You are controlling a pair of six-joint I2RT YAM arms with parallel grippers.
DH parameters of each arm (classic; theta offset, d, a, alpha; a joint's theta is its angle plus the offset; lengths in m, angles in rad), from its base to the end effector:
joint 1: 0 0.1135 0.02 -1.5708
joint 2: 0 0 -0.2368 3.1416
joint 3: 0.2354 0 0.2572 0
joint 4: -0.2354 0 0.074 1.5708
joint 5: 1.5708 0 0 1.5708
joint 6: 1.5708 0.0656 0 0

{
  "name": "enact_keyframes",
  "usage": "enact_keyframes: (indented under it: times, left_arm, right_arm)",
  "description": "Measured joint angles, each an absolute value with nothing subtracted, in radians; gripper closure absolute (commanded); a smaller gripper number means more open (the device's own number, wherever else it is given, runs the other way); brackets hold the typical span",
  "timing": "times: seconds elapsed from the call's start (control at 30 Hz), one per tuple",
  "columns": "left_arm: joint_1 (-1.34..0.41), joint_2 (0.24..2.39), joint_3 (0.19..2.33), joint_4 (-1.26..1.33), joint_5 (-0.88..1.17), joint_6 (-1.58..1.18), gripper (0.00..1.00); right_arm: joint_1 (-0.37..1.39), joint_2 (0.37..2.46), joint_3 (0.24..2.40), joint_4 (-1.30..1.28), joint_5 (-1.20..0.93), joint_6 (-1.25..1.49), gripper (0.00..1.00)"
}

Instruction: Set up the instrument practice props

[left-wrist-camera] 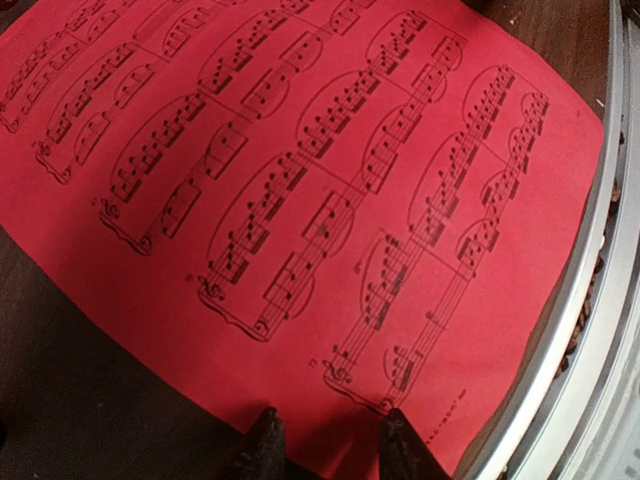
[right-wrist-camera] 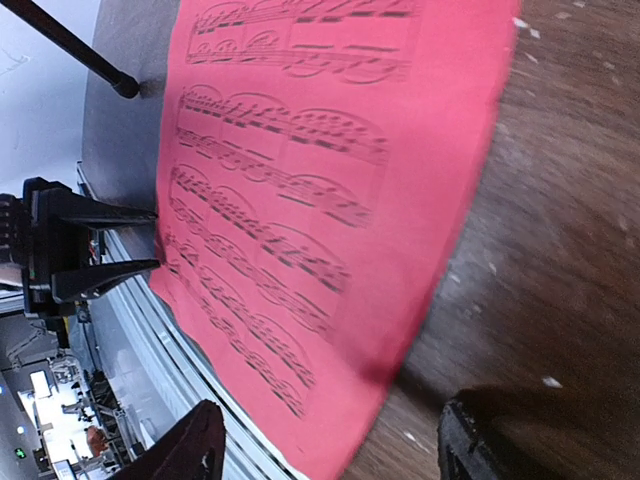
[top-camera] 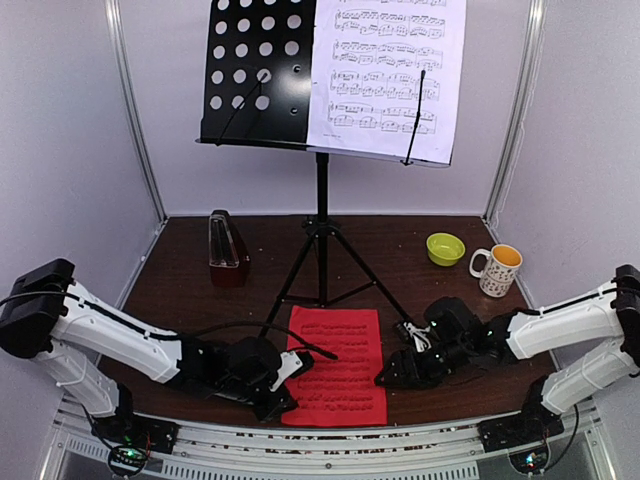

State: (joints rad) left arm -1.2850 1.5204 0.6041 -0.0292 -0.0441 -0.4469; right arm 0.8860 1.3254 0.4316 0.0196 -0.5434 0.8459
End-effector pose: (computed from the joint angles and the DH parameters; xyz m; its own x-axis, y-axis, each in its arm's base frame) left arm 0.0844 -0.2770 0.0750 -0.6172 0.5691 -0.5433 0.7590 0.6125 -0.2207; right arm 0.1315 0.2146 0.0860 -0.9751 -0.1810 -0.1285 -0.2155 0.6333 0.7433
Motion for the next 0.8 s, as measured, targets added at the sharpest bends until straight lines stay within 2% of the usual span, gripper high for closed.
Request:
enact_keyframes:
  times: [0.37, 0.8]
  left_arm:
    - [-1.296, 1.684, 0.738, 0.06, -0.01, -0.458, 0.68]
    - [-1.296, 1.673, 0.736, 0.08, -0.004, -0.465, 0.67]
  right_arm:
    - [0.886, 1.452, 0.509, 0.083, -0.59, 0.854, 0.31]
    - [0.86, 1.349, 0.504, 0.033, -0.56, 0.857, 0.34]
